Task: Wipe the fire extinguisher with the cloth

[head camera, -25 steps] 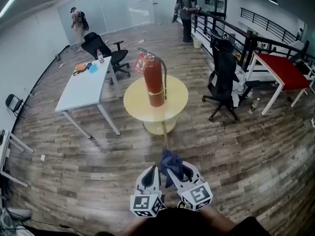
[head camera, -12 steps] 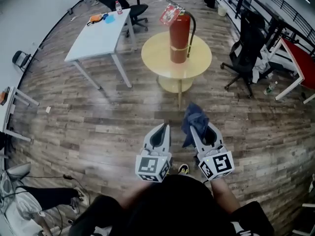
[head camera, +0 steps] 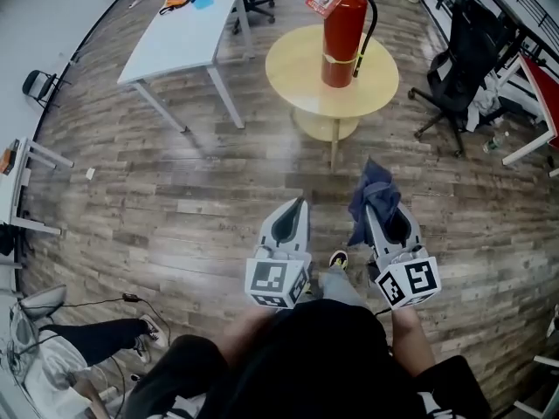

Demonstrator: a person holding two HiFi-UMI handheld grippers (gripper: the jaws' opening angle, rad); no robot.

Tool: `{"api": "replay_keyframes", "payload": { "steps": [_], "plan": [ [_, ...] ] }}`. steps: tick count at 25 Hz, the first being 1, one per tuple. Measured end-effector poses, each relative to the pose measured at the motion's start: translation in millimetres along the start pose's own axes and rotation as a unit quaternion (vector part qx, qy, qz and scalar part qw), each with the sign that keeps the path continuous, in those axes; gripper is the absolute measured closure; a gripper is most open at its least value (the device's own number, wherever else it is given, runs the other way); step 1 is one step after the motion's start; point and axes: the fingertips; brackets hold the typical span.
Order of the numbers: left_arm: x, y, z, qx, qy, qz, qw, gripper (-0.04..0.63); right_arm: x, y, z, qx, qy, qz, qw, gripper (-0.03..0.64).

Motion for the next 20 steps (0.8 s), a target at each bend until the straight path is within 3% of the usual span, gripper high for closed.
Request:
{"api": "replay_keyframes", "payload": {
  "steps": [8, 13, 20],
  "plan": [
    [-1.5, 31.0, 82.3, -0.004, 0.008, 0.015, 0.9998, 0.572, 9.0, -50.0, 73.1, -0.011, 0.013, -0.047, 0.999, 0.477],
    [-12.8, 42.2, 159.7, -0.009, 0.013, 0.023, 0.9996, 0.572, -5.4, -110.2, 138.0, -0.014, 0.025, -0.052, 0.998, 0.476],
    [-26.5, 54.0, 242.6, -0.006, 0.028, 0.032, 0.9991, 0.572, -15.3, -159.9, 209.9, -0.027, 0.041, -0.033, 0.998, 0.472]
  ]
}}
Point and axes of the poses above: the fingertips, and each gripper's own axes: z forward along the fingers, y to its left, x out of its underside, and after that the axes turned 12 degrees about x, right-handed
